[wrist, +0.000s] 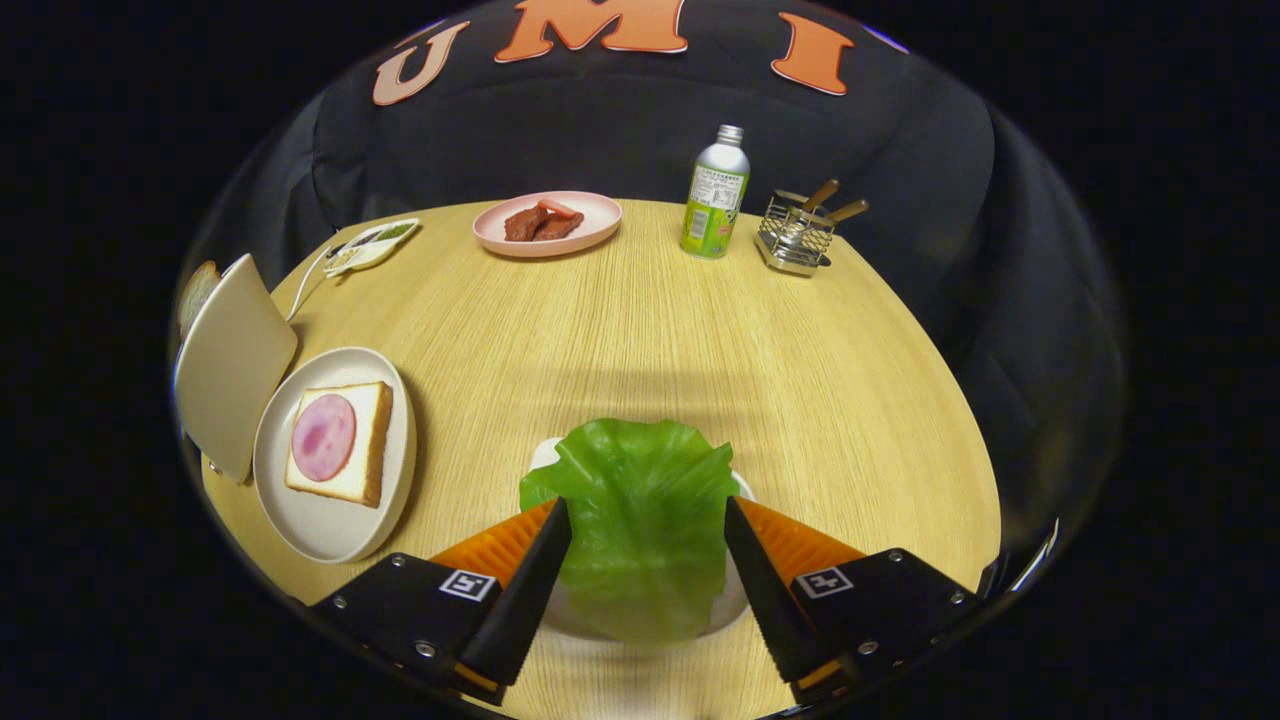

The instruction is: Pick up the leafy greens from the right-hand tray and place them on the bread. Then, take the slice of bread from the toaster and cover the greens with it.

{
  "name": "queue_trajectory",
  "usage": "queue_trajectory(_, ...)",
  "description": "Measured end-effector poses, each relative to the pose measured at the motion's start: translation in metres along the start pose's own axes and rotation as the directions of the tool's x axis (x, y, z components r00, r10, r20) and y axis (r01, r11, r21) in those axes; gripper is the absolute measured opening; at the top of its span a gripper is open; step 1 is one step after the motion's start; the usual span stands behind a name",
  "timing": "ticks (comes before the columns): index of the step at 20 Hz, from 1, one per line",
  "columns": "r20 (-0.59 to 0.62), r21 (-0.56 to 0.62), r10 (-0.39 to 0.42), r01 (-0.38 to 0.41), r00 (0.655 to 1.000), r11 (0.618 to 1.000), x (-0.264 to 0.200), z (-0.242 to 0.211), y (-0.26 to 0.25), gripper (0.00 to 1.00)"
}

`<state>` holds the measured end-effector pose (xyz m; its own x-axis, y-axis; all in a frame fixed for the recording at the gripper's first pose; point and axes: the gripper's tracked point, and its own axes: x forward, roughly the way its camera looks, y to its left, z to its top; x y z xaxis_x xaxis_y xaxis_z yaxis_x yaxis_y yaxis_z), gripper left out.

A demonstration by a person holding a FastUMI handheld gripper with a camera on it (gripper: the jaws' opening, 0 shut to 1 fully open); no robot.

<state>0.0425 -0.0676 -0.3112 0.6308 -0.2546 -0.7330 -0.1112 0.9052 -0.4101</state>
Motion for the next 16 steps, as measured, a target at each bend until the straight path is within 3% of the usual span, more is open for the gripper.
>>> queue_trajectory(3, -0.043, -0.002, 0.014, -0.015, 0.999, 1.0, 0.008, -0.006, 0.005, 0.79)
queue_trajectory(14, -0.124, 0.09, 0.059, -0.048, 0.991, 0.995, 0.015, -0.011, 0.008, 0.46)
queue_trajectory(16, -0.124, 0.098, 0.05, -0.038, 0.991, 0.994, 0.014, -0.011, 0.004, 0.32)
